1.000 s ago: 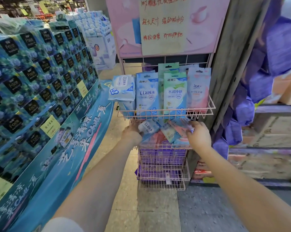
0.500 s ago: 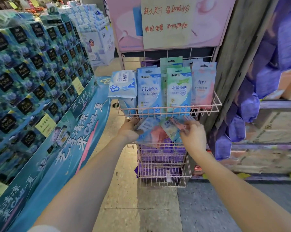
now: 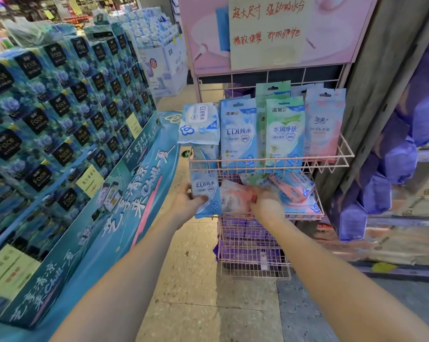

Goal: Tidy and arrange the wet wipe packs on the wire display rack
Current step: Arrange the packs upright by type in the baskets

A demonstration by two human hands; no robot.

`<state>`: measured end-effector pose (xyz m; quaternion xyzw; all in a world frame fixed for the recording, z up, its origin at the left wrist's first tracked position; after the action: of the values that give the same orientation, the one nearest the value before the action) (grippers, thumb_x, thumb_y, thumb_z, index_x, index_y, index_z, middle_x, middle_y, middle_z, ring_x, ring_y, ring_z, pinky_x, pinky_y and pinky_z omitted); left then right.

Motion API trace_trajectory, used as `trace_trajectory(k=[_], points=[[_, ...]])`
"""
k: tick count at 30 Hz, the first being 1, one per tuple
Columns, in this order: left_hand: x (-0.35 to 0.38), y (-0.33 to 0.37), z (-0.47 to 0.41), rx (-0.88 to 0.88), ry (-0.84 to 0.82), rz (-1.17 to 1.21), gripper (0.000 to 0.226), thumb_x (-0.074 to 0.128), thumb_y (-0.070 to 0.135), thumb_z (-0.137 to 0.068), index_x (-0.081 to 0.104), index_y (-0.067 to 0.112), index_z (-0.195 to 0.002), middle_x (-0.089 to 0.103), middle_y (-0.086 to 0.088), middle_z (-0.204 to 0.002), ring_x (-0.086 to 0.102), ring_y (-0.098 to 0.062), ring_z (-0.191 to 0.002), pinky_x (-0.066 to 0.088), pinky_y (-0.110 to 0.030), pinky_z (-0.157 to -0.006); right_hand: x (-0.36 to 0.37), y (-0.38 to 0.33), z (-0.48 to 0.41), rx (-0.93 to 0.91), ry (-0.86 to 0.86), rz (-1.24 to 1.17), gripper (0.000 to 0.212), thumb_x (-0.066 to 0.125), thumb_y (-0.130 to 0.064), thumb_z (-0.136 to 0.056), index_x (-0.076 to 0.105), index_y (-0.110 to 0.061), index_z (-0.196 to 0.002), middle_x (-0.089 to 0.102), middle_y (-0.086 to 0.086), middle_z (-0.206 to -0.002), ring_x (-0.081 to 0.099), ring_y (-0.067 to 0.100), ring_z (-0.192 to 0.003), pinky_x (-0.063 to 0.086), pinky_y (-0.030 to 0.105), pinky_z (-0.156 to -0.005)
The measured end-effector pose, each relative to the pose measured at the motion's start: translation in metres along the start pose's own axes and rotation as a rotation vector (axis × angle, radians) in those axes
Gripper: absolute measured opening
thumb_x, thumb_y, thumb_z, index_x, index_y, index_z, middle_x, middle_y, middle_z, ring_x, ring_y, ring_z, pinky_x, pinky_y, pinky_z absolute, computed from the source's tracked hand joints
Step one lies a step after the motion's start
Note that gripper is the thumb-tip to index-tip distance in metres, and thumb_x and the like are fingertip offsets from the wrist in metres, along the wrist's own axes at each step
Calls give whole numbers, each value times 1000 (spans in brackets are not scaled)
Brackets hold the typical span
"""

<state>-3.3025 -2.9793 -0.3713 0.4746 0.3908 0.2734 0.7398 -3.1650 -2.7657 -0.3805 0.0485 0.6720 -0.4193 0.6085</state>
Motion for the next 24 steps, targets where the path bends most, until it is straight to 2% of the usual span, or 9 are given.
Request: trace_trajectory(k=[2,4,9,14,17,19,21,24], points=[[-8,-5,1,-8,30,19,36,70,7,-95,54,14,-127,71,-2,-109,65,-5,-86,47,-16,-61,6,-12,-9,-12,-31,94,46,52,-31,-101,49,-23,-146,46,9,-146,52,30,-128,51,42,-97],[-14,-10,1,-18,46,35,38,69,4,-95,53,14,-128,70,6,-101,64,-1,-82,47,-8,-53,15,-23,-18,-38,-67,210,53,56,-40,-97,46,-23,-147,46,7,-149,40,31,-139,38,45,-112],[-19,-16,3,-30,58,53,43,70,4,-94,51,12,-132,70,9,-103,69,-5,-87,52,-12,-58,27,-29,-28,-14,-111,319,59,67,-40,-89,52,-21,-143,42,11,-149,32,38,-141,29,48,-115],[-29,-27,1,-67,98,126,44,72,8,-93,53,18,-131,71,5,-109,70,-8,-92,52,-22,-69,22,-28,-32,-83,-58,299,44,62,-40,-92,55,-27,-133,47,10,-141,39,36,-137,33,47,-115],[-33,-27,-1,-77,112,159,45,73,8,-91,54,18,-131,72,0,-116,71,-12,-94,54,-29,-77,16,-23,-30,-67,-19,189,37,64,-34,-92,58,-25,-127,55,5,-135,48,31,-132,44,44,-108],[-31,-22,0,-72,107,163,43,72,6,-92,55,16,-130,71,4,-110,70,-11,-92,53,-25,-73,10,-19,-29,-39,19,41,28,63,-25,-91,57,-22,-119,65,5,-119,62,29,-114,54,41,-89],[-24,-17,1,-82,82,150,40,71,5,-92,57,16,-127,70,4,-108,68,-10,-91,50,-23,-68,2,-15,-25,2,34,-34,26,61,-24,-91,55,-21,-116,68,3,-104,68,29,-98,55,35,-76],[-12,-16,3,-98,28,154,39,70,1,-89,60,12,-126,72,-4,-111,69,-17,-87,51,-24,-63,-15,-3,-16,39,28,-117,32,69,-27,-87,58,-18,-115,68,2,-99,67,28,-96,48,30,-73]])
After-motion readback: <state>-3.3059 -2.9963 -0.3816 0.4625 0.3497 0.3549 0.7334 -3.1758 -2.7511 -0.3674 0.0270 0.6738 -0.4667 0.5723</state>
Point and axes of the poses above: each hand's wrist, its own z-axis away from the middle knuckle, its own x-axis out of the palm, y = z × x, the point moved 8 cm from there along -z, towards the middle knuckle
